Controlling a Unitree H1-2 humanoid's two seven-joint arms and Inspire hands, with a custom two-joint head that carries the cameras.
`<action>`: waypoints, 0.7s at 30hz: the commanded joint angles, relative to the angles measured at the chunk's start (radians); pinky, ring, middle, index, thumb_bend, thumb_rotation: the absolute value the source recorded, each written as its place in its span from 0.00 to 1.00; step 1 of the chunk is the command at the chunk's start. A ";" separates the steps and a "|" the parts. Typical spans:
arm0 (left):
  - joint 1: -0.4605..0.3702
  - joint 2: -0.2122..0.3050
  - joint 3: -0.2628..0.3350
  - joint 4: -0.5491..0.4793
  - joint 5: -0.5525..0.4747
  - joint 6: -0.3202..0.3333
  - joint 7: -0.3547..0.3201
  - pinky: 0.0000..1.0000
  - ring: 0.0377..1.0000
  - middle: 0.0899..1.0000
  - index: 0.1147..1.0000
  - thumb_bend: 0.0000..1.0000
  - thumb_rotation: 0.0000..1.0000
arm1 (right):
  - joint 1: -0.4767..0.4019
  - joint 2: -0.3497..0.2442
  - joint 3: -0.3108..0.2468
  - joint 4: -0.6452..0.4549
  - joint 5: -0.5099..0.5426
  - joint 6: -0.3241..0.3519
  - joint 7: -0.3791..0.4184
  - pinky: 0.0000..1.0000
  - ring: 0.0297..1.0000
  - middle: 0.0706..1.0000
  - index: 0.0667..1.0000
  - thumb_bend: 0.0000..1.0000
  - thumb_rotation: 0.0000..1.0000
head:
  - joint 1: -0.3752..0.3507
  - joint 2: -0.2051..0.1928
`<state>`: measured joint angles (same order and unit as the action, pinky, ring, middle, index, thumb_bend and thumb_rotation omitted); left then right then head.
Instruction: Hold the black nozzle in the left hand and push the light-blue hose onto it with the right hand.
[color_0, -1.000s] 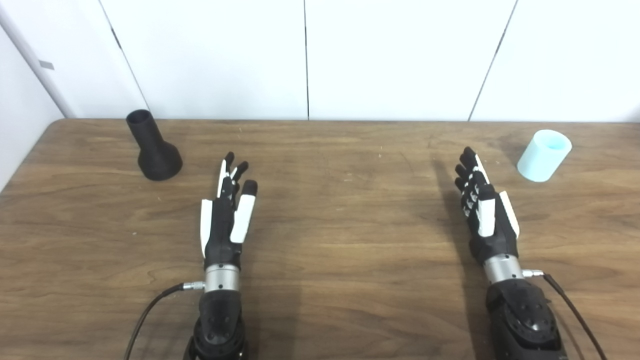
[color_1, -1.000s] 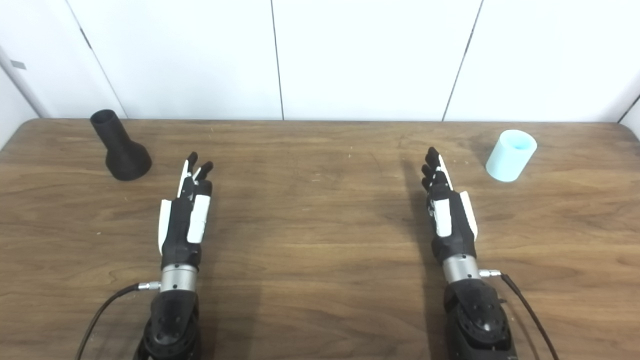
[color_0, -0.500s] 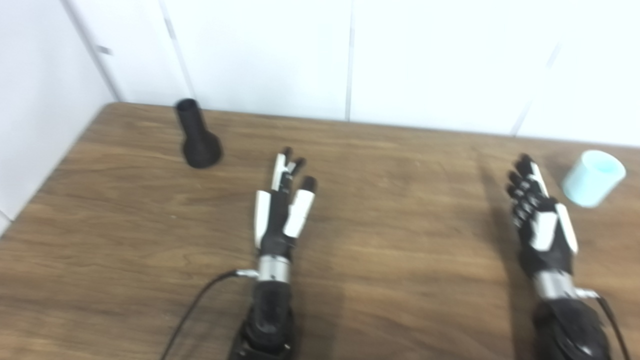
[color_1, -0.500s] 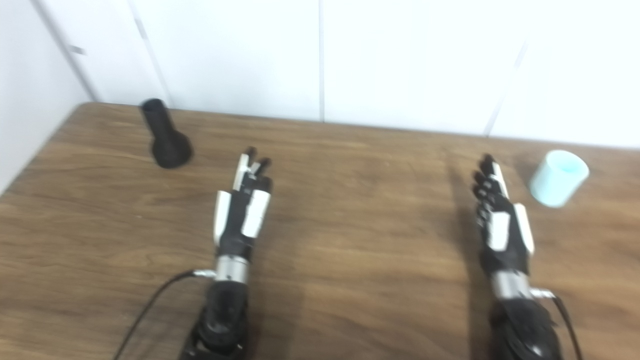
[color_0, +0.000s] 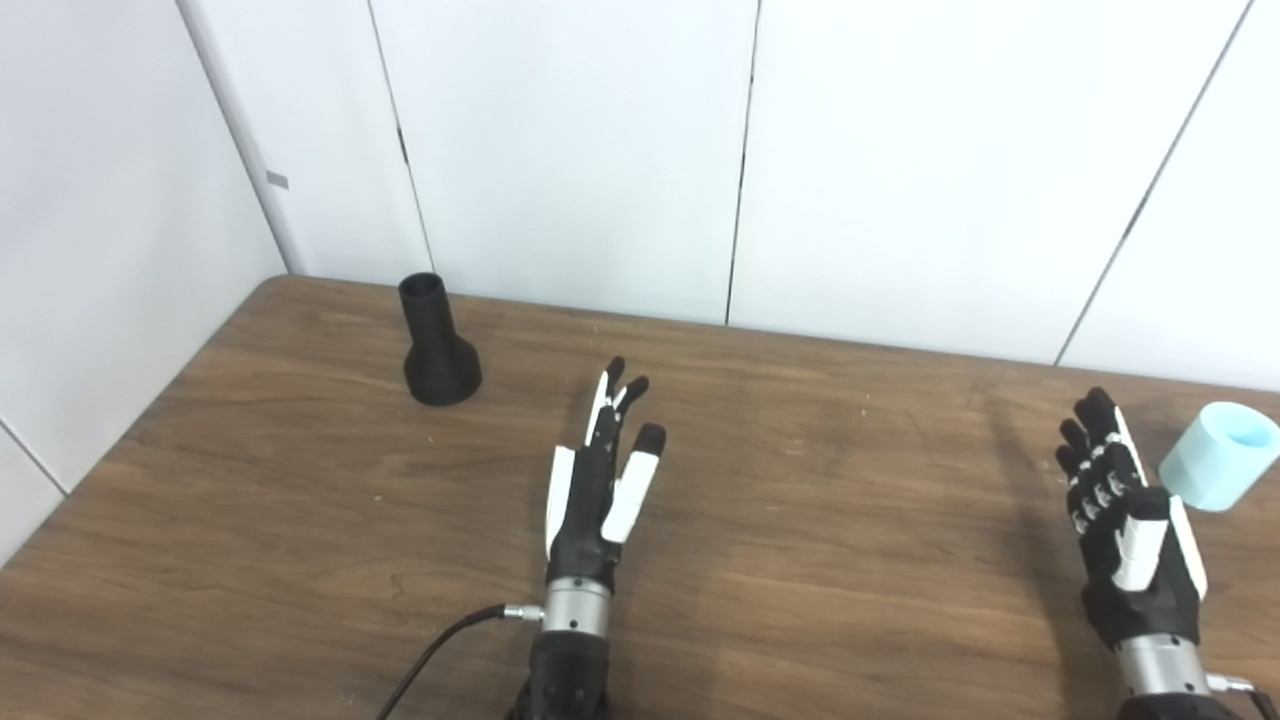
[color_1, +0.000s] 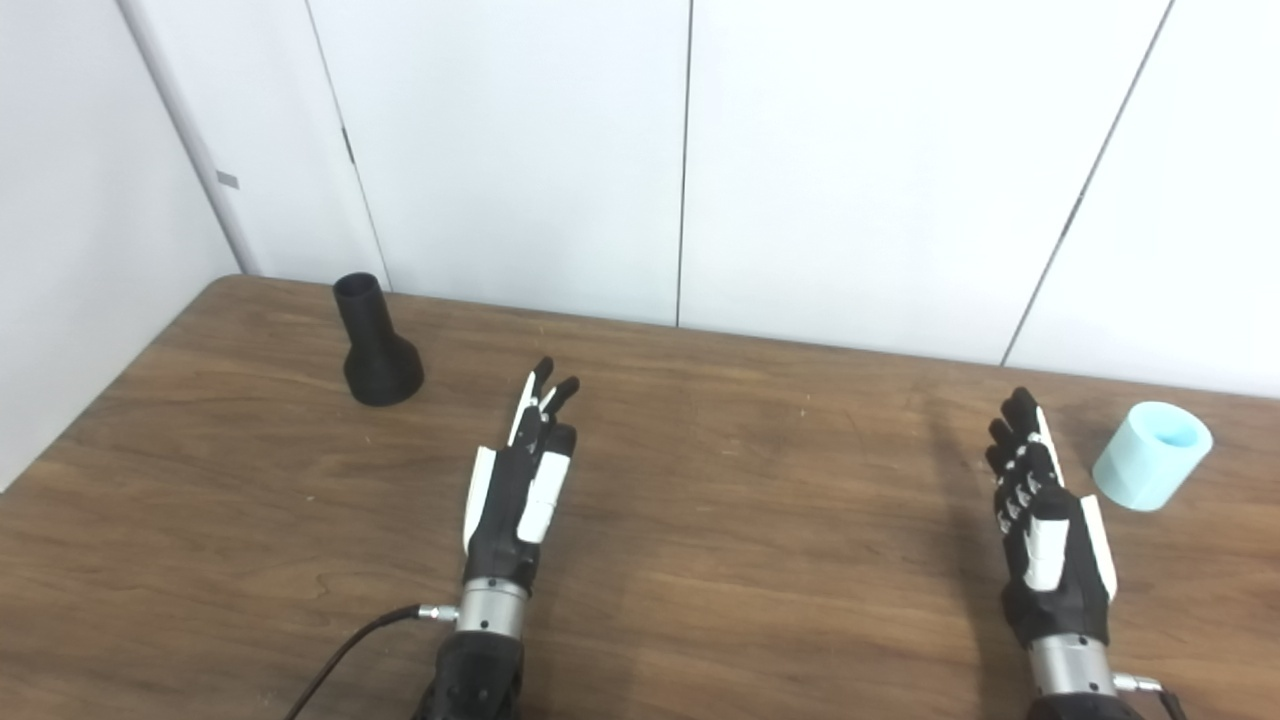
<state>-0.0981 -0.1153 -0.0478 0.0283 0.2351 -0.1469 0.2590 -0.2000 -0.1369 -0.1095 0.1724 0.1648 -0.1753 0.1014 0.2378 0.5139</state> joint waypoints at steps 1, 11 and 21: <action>0.011 0.017 0.012 0.025 0.004 -0.031 0.001 1.00 0.98 0.90 1.00 0.88 1.00 | 0.046 0.006 0.002 0.058 0.008 -0.040 0.017 1.00 1.00 1.00 1.00 0.78 1.00 | 0.002 0.001; -0.023 0.039 0.077 0.021 0.040 -0.063 0.075 1.00 0.95 0.90 1.00 0.87 1.00 | 0.044 0.003 0.001 0.075 0.013 -0.055 0.027 1.00 1.00 1.00 1.00 0.77 1.00 | 0.006 -0.001; -0.073 0.076 0.191 0.053 0.036 -0.104 0.175 1.00 0.99 0.96 1.00 0.87 0.99 | 0.045 0.003 0.003 0.069 0.018 -0.055 0.032 1.00 1.00 1.00 1.00 0.77 1.00 | 0.004 0.003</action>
<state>-0.1584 -0.0674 0.1329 0.0688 0.2602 -0.2106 0.4151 -0.2048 -0.1388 -0.1072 0.1824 0.1720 -0.2023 0.1181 0.2408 0.5170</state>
